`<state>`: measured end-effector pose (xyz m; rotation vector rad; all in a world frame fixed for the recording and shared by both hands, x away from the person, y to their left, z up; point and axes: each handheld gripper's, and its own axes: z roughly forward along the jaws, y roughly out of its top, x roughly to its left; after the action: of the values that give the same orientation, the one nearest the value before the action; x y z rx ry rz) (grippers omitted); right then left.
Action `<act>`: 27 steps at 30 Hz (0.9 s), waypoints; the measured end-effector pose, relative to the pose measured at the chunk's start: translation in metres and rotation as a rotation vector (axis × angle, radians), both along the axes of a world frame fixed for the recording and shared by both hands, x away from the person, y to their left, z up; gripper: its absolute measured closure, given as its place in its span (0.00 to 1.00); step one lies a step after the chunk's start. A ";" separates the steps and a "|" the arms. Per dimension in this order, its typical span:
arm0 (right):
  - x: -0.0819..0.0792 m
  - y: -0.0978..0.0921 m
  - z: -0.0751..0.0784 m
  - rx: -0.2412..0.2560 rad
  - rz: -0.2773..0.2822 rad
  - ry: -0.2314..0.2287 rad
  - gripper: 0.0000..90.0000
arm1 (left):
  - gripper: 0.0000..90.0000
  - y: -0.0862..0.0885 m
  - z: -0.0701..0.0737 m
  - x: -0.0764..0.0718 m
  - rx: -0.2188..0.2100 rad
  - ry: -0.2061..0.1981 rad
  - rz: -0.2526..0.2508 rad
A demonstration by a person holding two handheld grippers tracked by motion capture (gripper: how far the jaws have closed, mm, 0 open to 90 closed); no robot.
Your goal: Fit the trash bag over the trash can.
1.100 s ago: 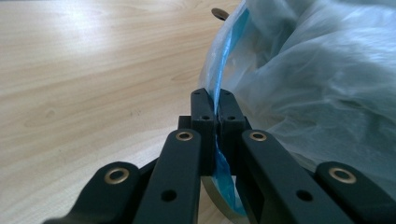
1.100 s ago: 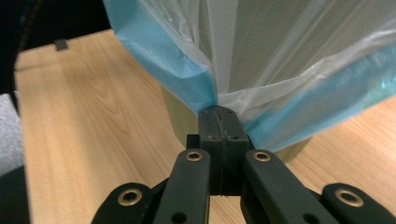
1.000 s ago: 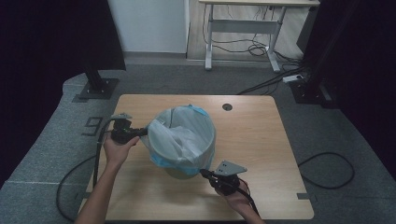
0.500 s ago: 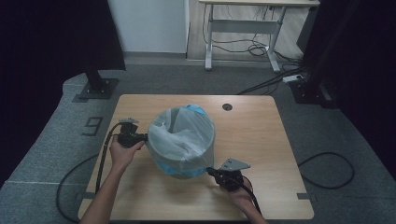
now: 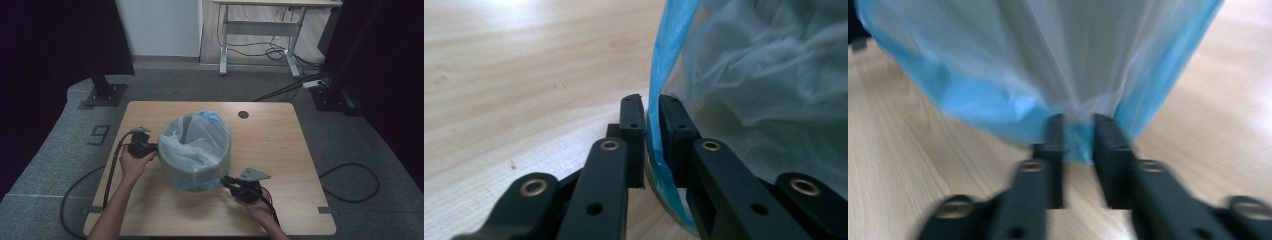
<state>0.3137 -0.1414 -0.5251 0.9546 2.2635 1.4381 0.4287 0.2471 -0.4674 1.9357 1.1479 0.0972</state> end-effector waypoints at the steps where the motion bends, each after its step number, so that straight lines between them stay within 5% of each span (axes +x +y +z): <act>1: -0.002 -0.002 0.005 0.008 -0.016 -0.016 0.77 | 0.91 0.002 0.001 0.000 -0.014 -0.003 0.001; 9: -0.008 -0.038 0.064 0.103 -0.169 -0.142 0.60 | 0.93 0.009 0.007 0.000 -0.040 -0.028 0.012; 15: 0.019 -0.036 0.120 0.120 -0.172 -0.217 0.57 | 0.95 0.007 0.009 0.002 -0.051 -0.041 0.012; 21: 0.057 -0.010 0.150 0.086 -0.121 -0.219 0.55 | 0.96 0.006 0.013 0.005 -0.056 -0.053 0.006; 27: 0.096 0.016 0.153 0.051 -0.070 -0.159 0.53 | 0.96 0.006 0.016 0.005 -0.063 -0.059 0.006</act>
<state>0.4096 -0.1252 -0.3724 0.8916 2.0691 1.4915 0.4339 0.2533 -0.4517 1.8614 1.1057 0.1192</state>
